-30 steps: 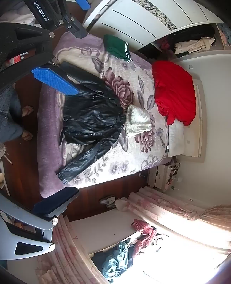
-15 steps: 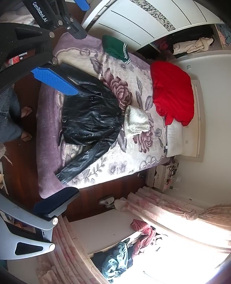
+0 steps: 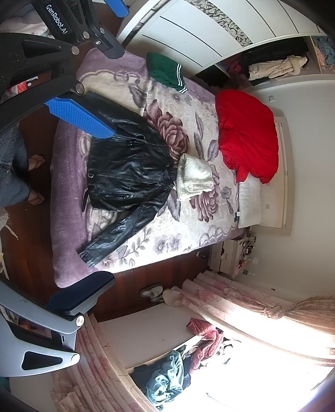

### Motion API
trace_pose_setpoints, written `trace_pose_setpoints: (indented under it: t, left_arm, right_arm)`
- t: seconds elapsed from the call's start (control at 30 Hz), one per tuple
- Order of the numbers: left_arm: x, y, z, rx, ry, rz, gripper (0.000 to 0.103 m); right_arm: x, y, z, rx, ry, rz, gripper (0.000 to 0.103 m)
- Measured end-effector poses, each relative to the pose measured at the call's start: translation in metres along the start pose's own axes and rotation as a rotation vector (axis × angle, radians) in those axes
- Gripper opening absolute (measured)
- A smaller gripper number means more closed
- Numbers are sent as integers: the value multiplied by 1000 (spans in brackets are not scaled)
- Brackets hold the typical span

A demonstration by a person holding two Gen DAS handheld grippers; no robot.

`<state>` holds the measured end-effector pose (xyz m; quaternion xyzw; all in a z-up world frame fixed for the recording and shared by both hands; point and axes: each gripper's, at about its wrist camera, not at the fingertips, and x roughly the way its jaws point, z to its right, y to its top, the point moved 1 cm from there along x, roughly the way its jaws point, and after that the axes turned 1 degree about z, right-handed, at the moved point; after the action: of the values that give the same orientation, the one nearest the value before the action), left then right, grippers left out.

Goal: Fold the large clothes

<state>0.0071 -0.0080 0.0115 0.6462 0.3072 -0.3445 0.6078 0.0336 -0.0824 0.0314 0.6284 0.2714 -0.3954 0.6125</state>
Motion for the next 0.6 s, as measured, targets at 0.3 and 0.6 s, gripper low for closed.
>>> trace_pose_setpoints:
  t: [0.3, 0.6]
  left_arm:
    - [-5, 3, 3, -3, 2, 11, 103]
    - [-9, 3, 0, 1, -3, 20, 103]
  right_arm:
    - [-3, 2, -2, 1, 2, 6, 103]
    - [-6, 3, -1, 4, 1, 10, 103]
